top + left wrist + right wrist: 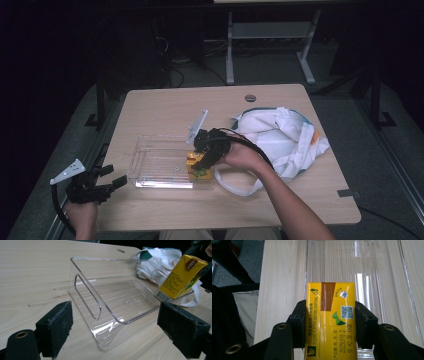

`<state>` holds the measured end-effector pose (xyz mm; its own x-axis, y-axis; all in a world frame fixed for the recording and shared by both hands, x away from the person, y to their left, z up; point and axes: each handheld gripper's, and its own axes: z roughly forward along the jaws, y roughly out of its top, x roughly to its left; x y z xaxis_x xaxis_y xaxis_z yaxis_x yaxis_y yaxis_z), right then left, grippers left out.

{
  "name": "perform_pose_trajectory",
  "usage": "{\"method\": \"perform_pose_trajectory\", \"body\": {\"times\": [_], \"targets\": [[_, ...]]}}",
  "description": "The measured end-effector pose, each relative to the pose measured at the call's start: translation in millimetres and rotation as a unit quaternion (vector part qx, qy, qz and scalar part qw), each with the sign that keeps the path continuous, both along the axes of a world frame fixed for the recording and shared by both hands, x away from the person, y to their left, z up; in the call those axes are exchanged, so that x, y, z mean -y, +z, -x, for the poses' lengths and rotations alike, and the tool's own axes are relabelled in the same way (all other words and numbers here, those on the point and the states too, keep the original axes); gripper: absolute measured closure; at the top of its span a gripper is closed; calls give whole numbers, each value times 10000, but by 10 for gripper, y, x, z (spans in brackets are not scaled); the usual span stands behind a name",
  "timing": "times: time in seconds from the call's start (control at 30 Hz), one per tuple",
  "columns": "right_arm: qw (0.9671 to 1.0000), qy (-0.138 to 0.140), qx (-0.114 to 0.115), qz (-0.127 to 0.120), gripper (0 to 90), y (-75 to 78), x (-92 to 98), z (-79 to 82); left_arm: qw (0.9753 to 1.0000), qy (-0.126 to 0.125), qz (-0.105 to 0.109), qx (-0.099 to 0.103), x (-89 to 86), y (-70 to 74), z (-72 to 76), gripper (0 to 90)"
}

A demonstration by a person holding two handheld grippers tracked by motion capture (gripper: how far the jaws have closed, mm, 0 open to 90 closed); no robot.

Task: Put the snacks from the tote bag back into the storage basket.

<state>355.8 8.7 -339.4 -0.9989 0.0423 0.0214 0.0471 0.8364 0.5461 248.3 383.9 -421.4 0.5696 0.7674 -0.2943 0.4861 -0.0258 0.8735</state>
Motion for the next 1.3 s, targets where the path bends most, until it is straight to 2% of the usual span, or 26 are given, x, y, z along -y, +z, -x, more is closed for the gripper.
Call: {"method": "perform_pose_trajectory", "body": {"times": [1.3], "targets": [[9998, 33, -130, 151, 516, -209, 14, 23, 10000, 16, 9, -23, 5, 2, 4, 126]]}}
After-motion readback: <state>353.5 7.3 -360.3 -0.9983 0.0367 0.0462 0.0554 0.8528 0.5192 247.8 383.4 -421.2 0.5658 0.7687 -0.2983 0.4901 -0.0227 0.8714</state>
